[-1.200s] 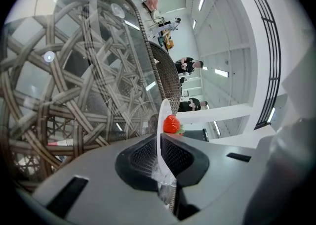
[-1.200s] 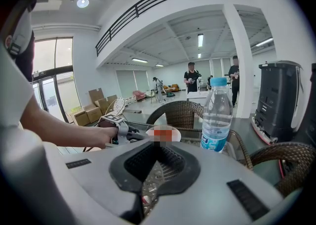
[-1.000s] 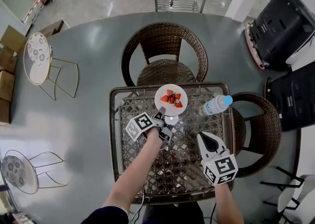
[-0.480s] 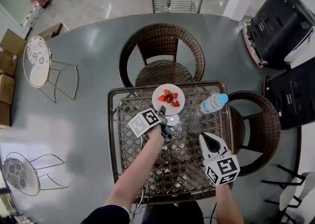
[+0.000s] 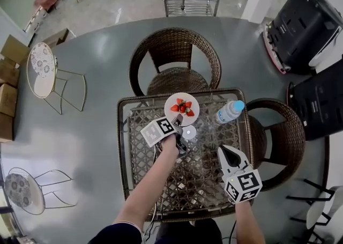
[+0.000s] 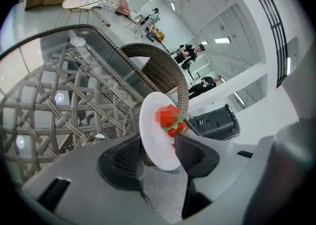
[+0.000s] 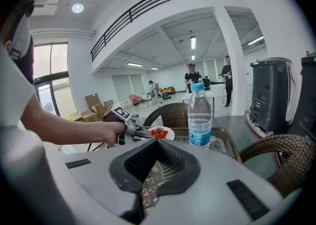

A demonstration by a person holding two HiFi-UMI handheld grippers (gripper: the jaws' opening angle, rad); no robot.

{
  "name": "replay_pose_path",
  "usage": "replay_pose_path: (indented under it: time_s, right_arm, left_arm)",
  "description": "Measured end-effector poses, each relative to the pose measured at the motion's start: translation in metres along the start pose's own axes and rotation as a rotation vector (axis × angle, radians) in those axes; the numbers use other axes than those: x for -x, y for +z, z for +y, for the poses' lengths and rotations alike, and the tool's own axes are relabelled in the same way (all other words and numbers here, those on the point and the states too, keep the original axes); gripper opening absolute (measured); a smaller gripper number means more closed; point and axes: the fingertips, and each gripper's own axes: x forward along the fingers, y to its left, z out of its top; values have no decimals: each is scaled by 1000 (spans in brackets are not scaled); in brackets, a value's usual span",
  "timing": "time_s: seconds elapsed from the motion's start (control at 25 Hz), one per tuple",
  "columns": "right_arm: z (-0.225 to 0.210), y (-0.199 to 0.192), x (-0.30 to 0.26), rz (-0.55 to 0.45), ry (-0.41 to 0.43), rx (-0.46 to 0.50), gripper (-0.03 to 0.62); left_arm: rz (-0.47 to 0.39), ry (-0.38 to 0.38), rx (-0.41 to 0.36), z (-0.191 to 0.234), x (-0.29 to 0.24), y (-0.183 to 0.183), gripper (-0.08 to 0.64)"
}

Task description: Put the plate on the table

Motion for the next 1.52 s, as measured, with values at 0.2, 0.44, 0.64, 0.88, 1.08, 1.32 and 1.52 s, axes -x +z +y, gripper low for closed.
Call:
replay_pose_path:
  time_s: [0.2,0.44,0.64,0.88,1.08,1.32,1.52]
  right_arm:
    - [-1,-1,8,-8,-5,-8,5]
    - [-4,-3,19,-16,-16,-17,5]
    - [-5,-5,26,-23,-22,-23,5]
    - [-6,-8,32,-26,-26,-30,5]
    - [-6,-8,39,-31,-21,-32,5]
    - [-5,-12,44,-33,-15,-41,5]
    - [-6,-11,48,-39,-14,-37,5]
  left_arm:
    - [1,3,-90,-6,-1,-3,239]
    - [30,27,-318,-9,-4,-12,241]
    - [53,63,-452,-8,-5,-18,241]
    - [104,129,-605,-5,-6,-23,241]
    - [124,166,-643,-4,-5,-22,241]
    - [83,183,-608,1,-1,-16,255]
    - [27,214,-581,8,7,-7,255]
